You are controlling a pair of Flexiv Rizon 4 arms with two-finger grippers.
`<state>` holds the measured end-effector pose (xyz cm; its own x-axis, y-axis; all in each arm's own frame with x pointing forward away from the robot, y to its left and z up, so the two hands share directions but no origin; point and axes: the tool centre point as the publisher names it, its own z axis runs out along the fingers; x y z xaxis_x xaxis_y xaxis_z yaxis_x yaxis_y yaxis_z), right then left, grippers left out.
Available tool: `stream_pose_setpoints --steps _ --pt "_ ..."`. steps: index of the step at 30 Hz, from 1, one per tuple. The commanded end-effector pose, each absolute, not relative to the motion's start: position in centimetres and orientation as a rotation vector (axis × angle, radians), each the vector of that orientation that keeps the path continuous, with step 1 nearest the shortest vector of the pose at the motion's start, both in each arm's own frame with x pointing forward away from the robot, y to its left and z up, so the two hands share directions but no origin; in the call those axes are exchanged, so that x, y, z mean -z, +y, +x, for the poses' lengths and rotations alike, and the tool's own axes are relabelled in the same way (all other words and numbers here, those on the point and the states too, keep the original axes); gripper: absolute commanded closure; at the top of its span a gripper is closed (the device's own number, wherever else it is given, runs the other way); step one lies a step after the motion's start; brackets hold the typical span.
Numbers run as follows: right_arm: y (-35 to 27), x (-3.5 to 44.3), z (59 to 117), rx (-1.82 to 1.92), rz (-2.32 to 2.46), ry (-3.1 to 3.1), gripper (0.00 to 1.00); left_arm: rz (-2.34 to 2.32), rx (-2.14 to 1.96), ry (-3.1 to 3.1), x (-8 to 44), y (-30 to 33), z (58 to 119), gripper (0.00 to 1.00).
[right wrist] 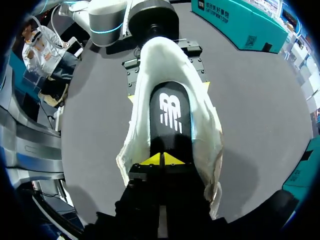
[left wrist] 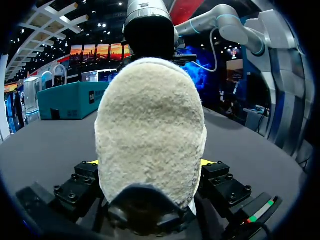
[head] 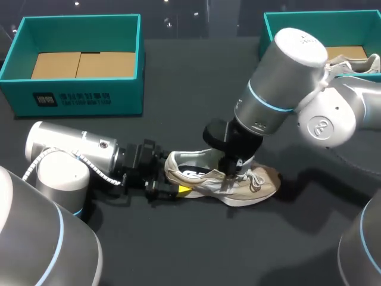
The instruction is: Take the shoe out of the shoebox, open the shoe tongue, remove and reinsert the insole, then place the shoe into the shoebox
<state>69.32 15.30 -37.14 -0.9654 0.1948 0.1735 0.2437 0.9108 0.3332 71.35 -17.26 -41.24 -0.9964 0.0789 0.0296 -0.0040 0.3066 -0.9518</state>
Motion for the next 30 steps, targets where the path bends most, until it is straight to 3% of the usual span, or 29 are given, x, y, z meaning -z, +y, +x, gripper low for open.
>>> stream_pose_setpoints --steps 1,21,23,26,30 --pt "14.2 36.5 68.8 0.706 -0.33 -2.921 1.0 -0.07 -1.808 -2.483 41.4 -17.1 71.4 1.0" --pt "17.7 37.0 69.8 0.365 -0.338 -3.075 0.99 -0.07 -1.808 -2.483 41.4 -17.1 71.4 1.0" --pt "17.5 37.3 70.1 0.351 -0.354 -3.083 0.87 -0.07 -1.808 -2.483 41.4 -17.1 71.4 1.0" --pt "16.9 37.6 70.6 0.322 -0.392 -3.094 0.8 -0.07 -1.808 -2.483 41.4 -17.1 71.4 1.0" --pt "16.3 38.0 71.3 0.285 -0.43 -3.092 0.62 -0.07 -1.808 -2.483 41.4 -17.1 71.4 1.0"
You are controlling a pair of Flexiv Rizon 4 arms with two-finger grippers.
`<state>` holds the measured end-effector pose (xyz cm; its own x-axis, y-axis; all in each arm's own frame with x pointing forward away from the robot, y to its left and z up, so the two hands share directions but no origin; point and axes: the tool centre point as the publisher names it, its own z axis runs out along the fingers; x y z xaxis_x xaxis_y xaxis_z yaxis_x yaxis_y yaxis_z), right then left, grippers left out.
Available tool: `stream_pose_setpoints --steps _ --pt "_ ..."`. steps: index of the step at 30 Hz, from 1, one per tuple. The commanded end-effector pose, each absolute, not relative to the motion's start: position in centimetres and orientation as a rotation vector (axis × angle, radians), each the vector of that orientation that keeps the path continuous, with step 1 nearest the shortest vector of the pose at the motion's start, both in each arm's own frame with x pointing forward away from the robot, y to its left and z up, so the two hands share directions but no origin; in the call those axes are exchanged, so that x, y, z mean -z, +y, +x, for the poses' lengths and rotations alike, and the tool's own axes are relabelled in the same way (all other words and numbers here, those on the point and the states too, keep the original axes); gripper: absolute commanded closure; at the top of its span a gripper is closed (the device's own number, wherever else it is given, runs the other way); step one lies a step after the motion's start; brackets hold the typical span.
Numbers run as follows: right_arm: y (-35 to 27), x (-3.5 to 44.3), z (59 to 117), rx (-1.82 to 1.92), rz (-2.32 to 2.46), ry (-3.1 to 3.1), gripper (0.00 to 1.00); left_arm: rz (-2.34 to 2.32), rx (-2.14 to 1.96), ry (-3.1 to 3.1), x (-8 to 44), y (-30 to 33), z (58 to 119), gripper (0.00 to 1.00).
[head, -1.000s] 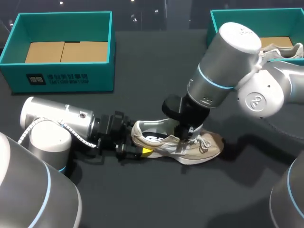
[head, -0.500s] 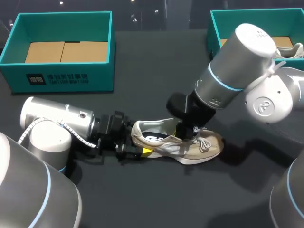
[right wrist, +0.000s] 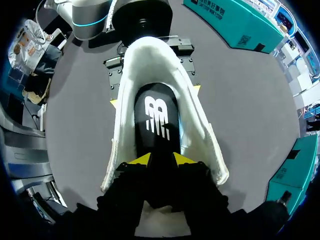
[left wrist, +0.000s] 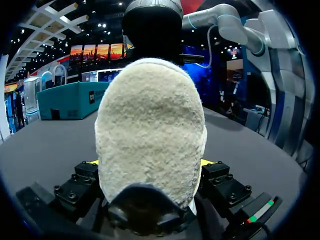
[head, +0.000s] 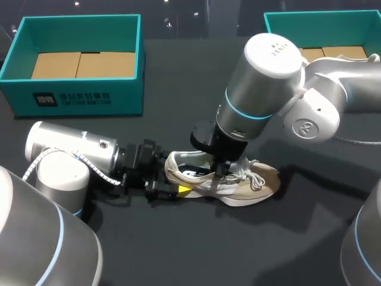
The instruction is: Take the shoe out of the shoebox, open the shoe tongue, remove and reinsert the insole, then place the shoe into the shoebox
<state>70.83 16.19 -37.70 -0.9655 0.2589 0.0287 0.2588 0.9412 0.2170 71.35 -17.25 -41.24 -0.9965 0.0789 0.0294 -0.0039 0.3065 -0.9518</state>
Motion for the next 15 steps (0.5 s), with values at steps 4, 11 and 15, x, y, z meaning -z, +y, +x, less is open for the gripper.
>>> stream_pose_setpoints --steps 4,11,15 --pt "16.1 38.5 71.9 -0.259 0.451 3.114 0.51 -0.07 -1.808 -2.483 41.4 -17.1 71.4 1.0" --pt "16.2 40.4 72.8 -0.208 0.496 3.171 0.3 -0.07 -1.808 -2.483 41.4 -17.1 71.4 1.0" --pt "16.3 42.0 72.7 -0.169 0.524 3.224 0.29 -0.07 -1.808 -2.483 41.4 -17.1 71.4 1.0"
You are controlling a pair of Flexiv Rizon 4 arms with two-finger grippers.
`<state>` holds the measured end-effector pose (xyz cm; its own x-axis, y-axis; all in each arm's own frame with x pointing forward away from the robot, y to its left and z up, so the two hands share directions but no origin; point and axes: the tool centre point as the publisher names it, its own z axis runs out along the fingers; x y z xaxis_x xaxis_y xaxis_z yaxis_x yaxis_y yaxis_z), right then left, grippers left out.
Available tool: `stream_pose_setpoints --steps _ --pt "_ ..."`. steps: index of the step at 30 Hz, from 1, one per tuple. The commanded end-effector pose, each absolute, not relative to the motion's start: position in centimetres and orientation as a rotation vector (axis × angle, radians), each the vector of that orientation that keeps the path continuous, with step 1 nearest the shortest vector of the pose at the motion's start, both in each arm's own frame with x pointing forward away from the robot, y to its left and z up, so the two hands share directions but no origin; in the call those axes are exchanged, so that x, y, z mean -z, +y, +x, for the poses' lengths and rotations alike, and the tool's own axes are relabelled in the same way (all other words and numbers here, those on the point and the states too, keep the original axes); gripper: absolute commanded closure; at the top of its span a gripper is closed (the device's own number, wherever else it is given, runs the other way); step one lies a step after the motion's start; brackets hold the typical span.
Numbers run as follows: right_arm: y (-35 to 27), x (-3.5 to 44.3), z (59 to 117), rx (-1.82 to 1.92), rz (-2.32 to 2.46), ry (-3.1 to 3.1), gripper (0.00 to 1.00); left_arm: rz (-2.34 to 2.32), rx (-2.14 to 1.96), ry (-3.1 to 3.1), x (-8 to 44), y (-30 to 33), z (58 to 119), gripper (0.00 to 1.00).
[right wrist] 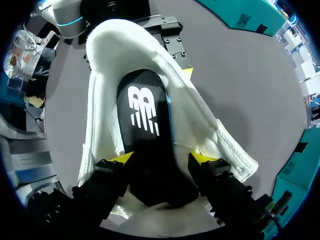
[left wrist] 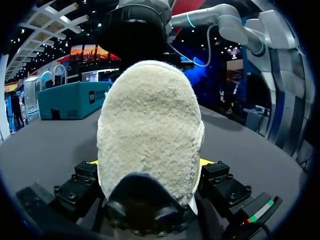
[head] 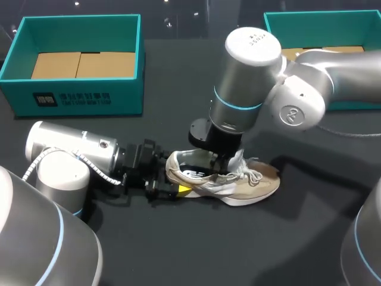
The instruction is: Take the shoe out of the shoebox, open the shoe tongue, remove and reinsert the insole, then place the shoe into the shoebox
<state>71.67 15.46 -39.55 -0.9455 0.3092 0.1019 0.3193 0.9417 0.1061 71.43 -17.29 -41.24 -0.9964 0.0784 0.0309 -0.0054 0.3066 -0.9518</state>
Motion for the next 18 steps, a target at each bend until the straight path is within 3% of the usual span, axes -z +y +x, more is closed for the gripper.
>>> stream_pose_setpoints --steps 1,3,6,7,8,11,15,18 --pt "16.3 42.3 72.5 0.151 -0.481 -2.959 0.27 -0.07 -1.808 -2.483 41.4 -17.1 71.4 1.0" --pt "16.3 42.9 72.1 0.145 -0.482 -2.938 0.26 -0.07 -1.808 -2.483 41.4 -17.1 71.4 1.0" --pt "16.3 43.5 71.3 0.142 -0.481 -2.915 0.33 -0.07 -1.808 -2.483 41.4 -17.1 71.4 1.0" --pt "16.3 43.6 71.0 0.142 -0.482 -2.907 0.38 -0.07 -1.808 -2.483 41.4 -17.1 71.4 1.0" --pt "16.3 43.8 70.7 0.142 -0.485 -2.899 0.49 -0.07 -1.808 -2.483 41.4 -17.1 71.4 1.0" --pt "16.2 44.0 70.0 0.141 -0.492 -2.884 0.6 -0.07 -1.808 -2.483 41.4 -17.1 71.4 1.0" --pt "16.3 43.9 69.1 0.139 -0.497 -2.878 1.0 -0.07 -1.808 -2.483 41.4 -17.1 71.4 1.0" --pt "16.4 43.8 68.7 0.139 -0.495 -2.879 1.0 -0.07 -1.808 -2.483 41.4 -17.1 71.4 1.0"
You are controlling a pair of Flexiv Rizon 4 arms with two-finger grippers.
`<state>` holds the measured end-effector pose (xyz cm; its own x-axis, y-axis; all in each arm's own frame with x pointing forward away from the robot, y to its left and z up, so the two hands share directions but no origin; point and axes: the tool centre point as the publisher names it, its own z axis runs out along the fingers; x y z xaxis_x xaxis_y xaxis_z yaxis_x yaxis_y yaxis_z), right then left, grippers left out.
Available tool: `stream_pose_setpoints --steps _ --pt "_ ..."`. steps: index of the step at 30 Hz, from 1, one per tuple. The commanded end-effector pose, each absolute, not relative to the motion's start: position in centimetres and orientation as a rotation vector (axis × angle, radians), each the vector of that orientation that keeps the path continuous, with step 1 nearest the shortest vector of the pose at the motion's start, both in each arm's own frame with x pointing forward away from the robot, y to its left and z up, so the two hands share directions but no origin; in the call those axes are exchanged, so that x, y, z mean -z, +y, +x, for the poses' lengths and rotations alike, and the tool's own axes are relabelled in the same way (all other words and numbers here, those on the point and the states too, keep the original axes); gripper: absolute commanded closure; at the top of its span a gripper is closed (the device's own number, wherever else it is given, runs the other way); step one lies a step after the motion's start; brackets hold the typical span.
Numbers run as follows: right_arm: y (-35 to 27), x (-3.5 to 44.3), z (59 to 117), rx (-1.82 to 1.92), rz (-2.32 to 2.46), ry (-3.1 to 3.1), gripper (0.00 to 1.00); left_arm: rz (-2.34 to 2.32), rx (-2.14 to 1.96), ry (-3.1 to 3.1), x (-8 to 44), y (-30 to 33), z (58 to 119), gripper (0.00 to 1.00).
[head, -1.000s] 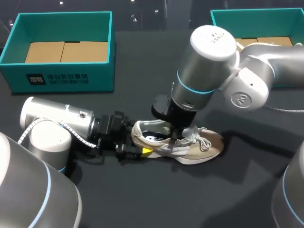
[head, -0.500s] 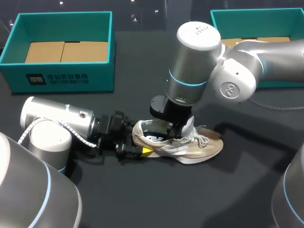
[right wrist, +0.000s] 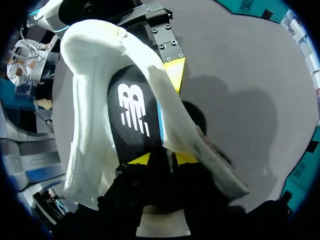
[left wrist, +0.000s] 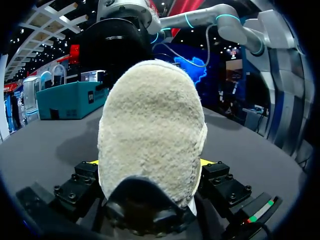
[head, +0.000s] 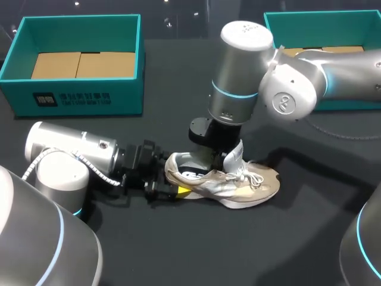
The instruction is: Take the shoe out of the shoebox, open the shoe tongue, remove and reinsert the insole, then place the shoe into the shoebox
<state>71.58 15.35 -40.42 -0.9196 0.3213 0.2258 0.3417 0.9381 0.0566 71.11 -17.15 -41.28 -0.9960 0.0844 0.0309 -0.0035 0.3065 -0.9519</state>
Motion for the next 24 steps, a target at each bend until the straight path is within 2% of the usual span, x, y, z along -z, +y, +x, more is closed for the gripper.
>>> stream_pose_setpoints --steps 1,24 --pt "16.4 43.8 68.6 0.139 -0.495 -2.879 1.0 -0.07 -1.808 -2.483 41.4 -17.1 71.4 1.0" --pt "15.0 40.1 69.0 0.221 -0.665 -2.977 1.0 -0.07 -1.808 -2.483 41.4 -17.1 71.4 1.0"
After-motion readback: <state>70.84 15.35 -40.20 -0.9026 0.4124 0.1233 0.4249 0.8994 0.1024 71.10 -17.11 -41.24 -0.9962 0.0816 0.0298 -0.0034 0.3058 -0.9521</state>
